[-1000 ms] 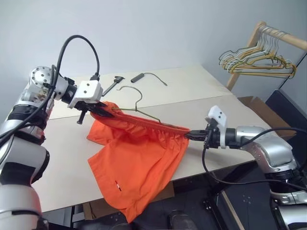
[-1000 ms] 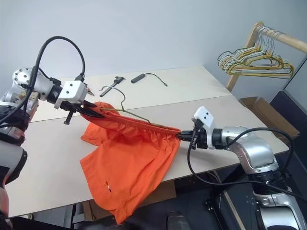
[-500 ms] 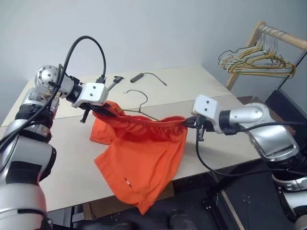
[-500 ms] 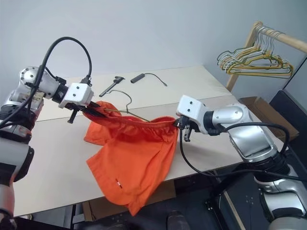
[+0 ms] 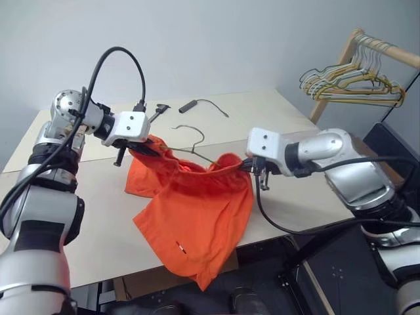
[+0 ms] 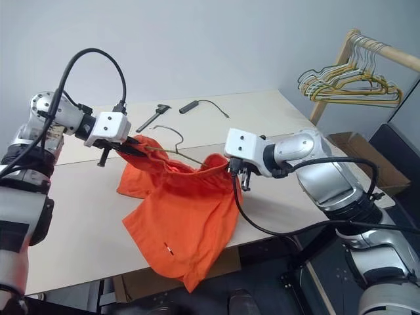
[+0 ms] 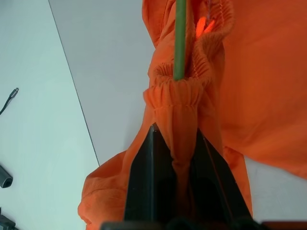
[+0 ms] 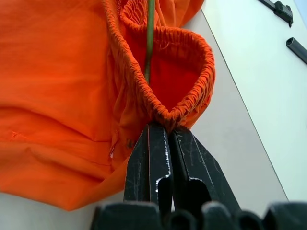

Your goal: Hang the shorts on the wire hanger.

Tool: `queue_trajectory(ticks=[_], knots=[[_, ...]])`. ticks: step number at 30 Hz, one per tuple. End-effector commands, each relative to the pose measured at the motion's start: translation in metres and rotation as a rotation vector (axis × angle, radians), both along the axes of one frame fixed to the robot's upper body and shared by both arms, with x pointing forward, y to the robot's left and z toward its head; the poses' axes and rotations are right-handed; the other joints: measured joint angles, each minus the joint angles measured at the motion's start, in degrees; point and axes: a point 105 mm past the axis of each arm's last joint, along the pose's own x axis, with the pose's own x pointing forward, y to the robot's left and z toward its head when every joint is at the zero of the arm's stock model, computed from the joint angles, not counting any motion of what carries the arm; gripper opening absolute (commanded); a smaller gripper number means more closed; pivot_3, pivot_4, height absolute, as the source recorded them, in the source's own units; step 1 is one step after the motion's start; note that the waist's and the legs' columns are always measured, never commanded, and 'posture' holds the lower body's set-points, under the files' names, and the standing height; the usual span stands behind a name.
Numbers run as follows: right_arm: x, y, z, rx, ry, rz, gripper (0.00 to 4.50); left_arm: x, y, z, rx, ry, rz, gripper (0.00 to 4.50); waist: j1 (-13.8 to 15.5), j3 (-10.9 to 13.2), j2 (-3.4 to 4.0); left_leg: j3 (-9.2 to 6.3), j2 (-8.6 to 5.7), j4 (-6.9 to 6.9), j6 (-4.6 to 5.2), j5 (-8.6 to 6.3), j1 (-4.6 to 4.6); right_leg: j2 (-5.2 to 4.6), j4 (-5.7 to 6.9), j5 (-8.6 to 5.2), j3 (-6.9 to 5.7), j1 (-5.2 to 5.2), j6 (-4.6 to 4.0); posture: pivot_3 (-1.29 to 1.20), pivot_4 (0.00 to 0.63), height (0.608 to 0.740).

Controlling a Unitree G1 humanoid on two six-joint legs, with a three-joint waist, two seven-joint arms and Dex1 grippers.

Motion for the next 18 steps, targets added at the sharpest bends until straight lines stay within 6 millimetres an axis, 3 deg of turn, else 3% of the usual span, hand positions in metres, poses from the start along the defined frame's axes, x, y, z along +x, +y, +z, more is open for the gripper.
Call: queue_trajectory(ticks=[1, 4, 10, 18], knots=[[0.002, 0.009, 0.020, 0.007, -0.128, 0.050, 0.06, 0.001, -0.002, 0.008, -0.026, -0.035, -0.005, 0.00, -0.02, 0.00, 0.00, 0.00, 0.00, 0.00, 0.00, 0.00, 0.00, 0.01, 0.00, 0.00, 0.00, -0.01, 0.00, -0.12, 0.000, 0.740], [0.002, 0.014, 0.017, 0.025, -0.117, 0.066, 0.79, 0.000, -0.004, 0.009, -0.054, -0.031, -0.011, 0.00, -0.05, 0.00, 0.00, 0.00, -0.01, 0.01, 0.00, 0.00, -0.01, 0.01, 0.00, 0.00, 0.00, 0.00, 0.00, -0.12, 0.000, 0.740], [0.008, 0.012, -0.007, 0.080, -0.013, 0.010, 2.78, -0.001, -0.004, 0.012, -0.096, -0.027, -0.014, 0.00, -0.08, 0.00, 0.00, -0.02, -0.01, 0.01, -0.01, 0.00, 0.01, 0.00, 0.00, 0.01, -0.02, 0.03, 0.00, -0.12, 0.000, 0.740], [0.020, 0.000, -0.018, 0.243, 0.064, -0.146, 2.78, -0.002, -0.002, 0.009, -0.101, -0.019, -0.002, 0.00, -0.14, 0.00, 0.00, -0.03, -0.02, 0.01, -0.01, 0.00, 0.01, 0.00, 0.01, 0.01, -0.03, 0.05, -0.01, -0.12, 0.000, 0.740]])
